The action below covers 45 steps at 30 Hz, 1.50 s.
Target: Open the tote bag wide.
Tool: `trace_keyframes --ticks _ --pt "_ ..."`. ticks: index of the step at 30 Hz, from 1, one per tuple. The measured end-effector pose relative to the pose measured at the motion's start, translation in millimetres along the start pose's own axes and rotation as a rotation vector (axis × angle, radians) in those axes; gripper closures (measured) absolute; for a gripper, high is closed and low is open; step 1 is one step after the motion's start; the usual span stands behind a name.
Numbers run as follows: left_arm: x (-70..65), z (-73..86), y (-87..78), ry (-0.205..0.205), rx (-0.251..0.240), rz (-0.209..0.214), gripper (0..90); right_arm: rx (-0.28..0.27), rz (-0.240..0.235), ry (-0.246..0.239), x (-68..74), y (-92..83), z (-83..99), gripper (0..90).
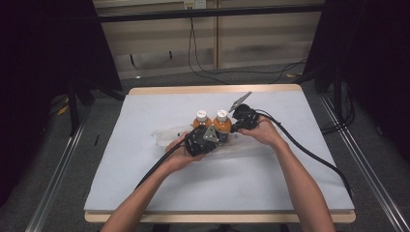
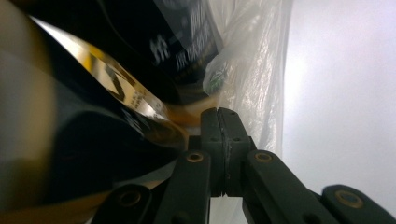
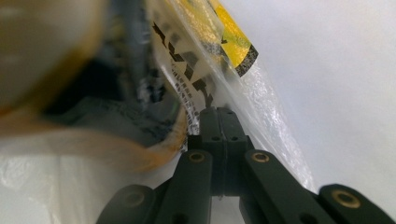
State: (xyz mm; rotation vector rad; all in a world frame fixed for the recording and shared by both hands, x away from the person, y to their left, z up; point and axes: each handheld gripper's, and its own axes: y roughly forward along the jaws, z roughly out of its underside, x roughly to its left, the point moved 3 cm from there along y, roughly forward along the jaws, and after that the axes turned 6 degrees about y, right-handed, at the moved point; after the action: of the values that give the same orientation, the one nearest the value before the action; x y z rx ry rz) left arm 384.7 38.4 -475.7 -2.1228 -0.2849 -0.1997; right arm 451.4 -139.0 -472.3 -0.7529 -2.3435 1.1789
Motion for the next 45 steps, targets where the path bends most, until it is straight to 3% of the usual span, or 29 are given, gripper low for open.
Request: trace_keyframes --ticks 3,4,6,10,13,14,16,18,20,25,28,32,35,45 --pt "-2.2 1.9 3.1 -0.029 -0.009 0.023 87.9 0.009 0.000 0.010 -3.5 8.9 -1.5 90.0" --pt "-4.8 1.8 4.7 -0.022 0.000 0.011 87.9 0.009 -0.004 0.016 -3.2 11.4 -2.0 90.0" --pt "-7.3 2.9 7.9 -0.005 0.016 0.026 88.0 0.012 -0.005 0.020 -3.8 17.2 -2.2 90.0" --pt "-10.0 7.0 12.7 -0.017 0.003 0.029 90.0 0.007 -0.015 0.050 -7.6 22.9 -1.5 90.0" --pt "-11.9 7.6 11.3 -0.025 0.003 0.057 90.0 0.024 -0.014 0.080 -9.8 25.7 -0.9 90.0" --pt "-13.5 7.7 10.3 -0.011 0.008 0.062 90.0 0.020 -0.022 0.085 -10.6 26.2 -1.1 90.0" --pt "-14.7 8.8 9.4 -0.017 0.002 0.074 90.0 0.013 -0.025 0.109 -13.3 27.2 -1.9 90.0" --pt "-14.0 12.0 8.9 -0.054 -0.024 0.099 90.0 0.000 -0.026 0.132 -17.1 28.4 -2.4 90.0" --pt "-14.4 13.4 8.5 -0.056 -0.033 0.104 90.0 -0.001 -0.026 0.146 -17.9 28.8 -2.7 90.0" --pt "-20.7 12.8 6.1 -0.036 -0.026 0.109 90.0 -0.010 -0.003 0.158 -21.2 30.2 -4.9 90.0" --pt "-23.6 13.3 4.3 -0.031 -0.023 0.121 90.0 -0.019 0.007 0.192 -23.2 31.2 -5.7 90.0" --pt "-26.0 14.9 2.9 -0.041 -0.035 0.145 90.0 -0.014 0.029 0.185 -22.9 32.2 -8.4 90.0" --pt "-30.0 15.6 0.6 -0.027 -0.031 0.152 90.0 -0.006 0.048 0.174 -23.7 33.3 -11.3 90.0" --pt "-37.9 18.6 -4.3 -0.025 -0.039 0.181 90.0 0.006 0.095 0.187 -28.4 38.7 -21.2 90.0"
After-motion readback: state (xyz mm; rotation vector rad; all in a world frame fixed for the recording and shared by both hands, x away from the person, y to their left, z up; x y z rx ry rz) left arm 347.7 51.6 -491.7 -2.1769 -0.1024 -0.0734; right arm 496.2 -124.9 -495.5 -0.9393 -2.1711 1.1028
